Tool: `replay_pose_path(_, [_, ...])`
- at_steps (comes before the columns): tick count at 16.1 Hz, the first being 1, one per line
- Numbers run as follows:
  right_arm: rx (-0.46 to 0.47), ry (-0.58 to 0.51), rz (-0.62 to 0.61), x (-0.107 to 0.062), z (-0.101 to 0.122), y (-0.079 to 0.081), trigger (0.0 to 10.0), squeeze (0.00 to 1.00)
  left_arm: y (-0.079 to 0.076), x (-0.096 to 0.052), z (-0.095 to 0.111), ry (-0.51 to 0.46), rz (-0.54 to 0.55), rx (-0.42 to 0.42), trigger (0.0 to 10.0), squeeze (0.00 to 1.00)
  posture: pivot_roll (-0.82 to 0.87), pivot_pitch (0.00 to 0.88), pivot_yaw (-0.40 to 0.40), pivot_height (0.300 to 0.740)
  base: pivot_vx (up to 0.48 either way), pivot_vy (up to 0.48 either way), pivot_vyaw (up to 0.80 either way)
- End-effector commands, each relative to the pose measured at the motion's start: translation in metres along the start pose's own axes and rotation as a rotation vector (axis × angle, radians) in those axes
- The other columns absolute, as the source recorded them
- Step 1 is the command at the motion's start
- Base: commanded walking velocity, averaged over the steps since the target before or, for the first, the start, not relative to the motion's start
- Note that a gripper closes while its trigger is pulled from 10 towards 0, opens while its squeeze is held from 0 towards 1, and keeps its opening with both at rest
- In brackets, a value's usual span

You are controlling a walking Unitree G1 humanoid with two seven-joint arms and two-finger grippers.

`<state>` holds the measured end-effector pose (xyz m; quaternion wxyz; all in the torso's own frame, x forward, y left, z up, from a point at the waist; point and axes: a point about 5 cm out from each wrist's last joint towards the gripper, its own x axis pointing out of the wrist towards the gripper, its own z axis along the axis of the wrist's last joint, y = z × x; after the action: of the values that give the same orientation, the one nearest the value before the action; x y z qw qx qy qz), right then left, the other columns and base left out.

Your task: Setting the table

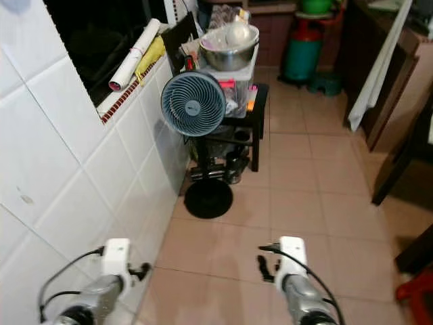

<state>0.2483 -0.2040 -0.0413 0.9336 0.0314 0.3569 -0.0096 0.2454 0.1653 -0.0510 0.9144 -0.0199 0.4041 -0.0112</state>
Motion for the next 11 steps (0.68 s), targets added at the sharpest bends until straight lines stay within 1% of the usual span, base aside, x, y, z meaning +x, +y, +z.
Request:
replay_pose_path(1, [-0.005,-0.004,0.017,0.0014,0.0014,0.0068,10.0,0.0,0.0109,-0.0011,0.0018,-0.005,0.026,0.011,10.0,0.0,-0.09,0.0,0.063,0.74,0.0,-0.461,0.0])
replay_pose_path(3, [-0.005,-0.005,0.016,0.0014,0.0017,0.0066,10.0,0.0,0.0113,-0.0011,0.002,-0.008,0.032,-0.001,10.0,0.0,-0.09,0.0,0.063,0.74,0.0,-0.418,0.0])
replay_pose_path(6, [-0.027,-0.014,0.031,0.0016,0.0028,0.0084,10.0,0.0,0.0127,-0.0013,0.0018,-0.006,0.039,0.009,10.0,0.0,-0.09,0.0,0.063,0.74,0.0,0.0,0.0])
replay_pose_path(9, [-0.038,-0.018,0.037,0.002,0.0041,0.0098,10.0,0.0,0.0129,-0.0013,0.0016,-0.006,0.033,-0.004,10.0,0.0,-0.09,0.0,0.062,0.74,0.0,0.0,0.69])
replay_pose_path(11, [-0.041,-0.018,0.038,0.002,0.0039,0.0102,10.0,0.0,0.0135,-0.0015,0.0013,-0.006,0.033,-0.005,10.0,0.0,-0.09,0.0,0.062,0.74,0.0,0.0,0.0])
